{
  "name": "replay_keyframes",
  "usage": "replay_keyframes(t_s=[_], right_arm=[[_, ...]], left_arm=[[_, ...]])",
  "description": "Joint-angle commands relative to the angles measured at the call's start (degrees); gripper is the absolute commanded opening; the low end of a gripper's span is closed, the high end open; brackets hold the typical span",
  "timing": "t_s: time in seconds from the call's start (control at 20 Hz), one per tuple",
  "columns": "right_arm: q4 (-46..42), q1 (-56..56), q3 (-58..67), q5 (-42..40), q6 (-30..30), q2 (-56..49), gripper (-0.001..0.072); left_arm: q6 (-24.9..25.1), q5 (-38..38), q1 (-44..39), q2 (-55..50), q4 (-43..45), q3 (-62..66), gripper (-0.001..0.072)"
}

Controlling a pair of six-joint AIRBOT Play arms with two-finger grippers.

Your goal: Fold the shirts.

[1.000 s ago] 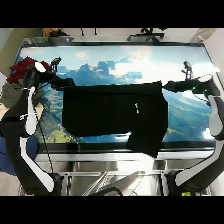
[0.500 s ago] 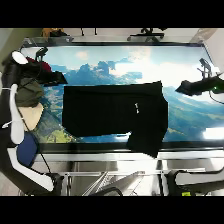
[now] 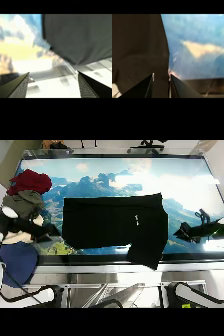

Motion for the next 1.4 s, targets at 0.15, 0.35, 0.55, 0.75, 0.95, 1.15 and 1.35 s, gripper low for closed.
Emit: replay_keyframes(t_s=[0.15,0.35,0.55,0.75,0.95,1.15,1.35], right_arm=[[3.5,-0.8,-8.0,-0.2,-1.1,0.7,0.0258],[4.5,-0.8,-10.6,-2.8,-2.6,0.5,0.0462],[4.9,-0.3,-10.7,-3.7,-3.9,-1.7,0.0462],[9.0,3.2,-10.7,-4.7,-8.3,-6.7,0.0462],[12.0,6.7,-10.7,-4.7,-11.6,-10.4,0.0455],[18.8,6.4,-9.0,-2.8,-15.8,-8.7,0.0063],[13.9,3.8,-7.4,-0.9,-11.0,-4.0,0.0020]], left_arm=[[9.2,13.9,1.3,3.5,-15.5,-16.8,0.0645],[13.6,14.5,0.5,-2.4,-23.5,-16.6,0.0644],[14.1,14.8,-5.1,-8.8,-22.9,-14.8,0.0644],[14.1,13.6,-7.0,-10.6,-22.9,-11.3,0.0347],[13.9,10.4,-5.6,-8.7,-22.9,-9.6,0.0345],[14.2,10.5,-2.3,-3.1,-19.4,-10.6,0.0013],[12.0,9.4,0.4,2.2,-12.5,-10.6,0.0013]])
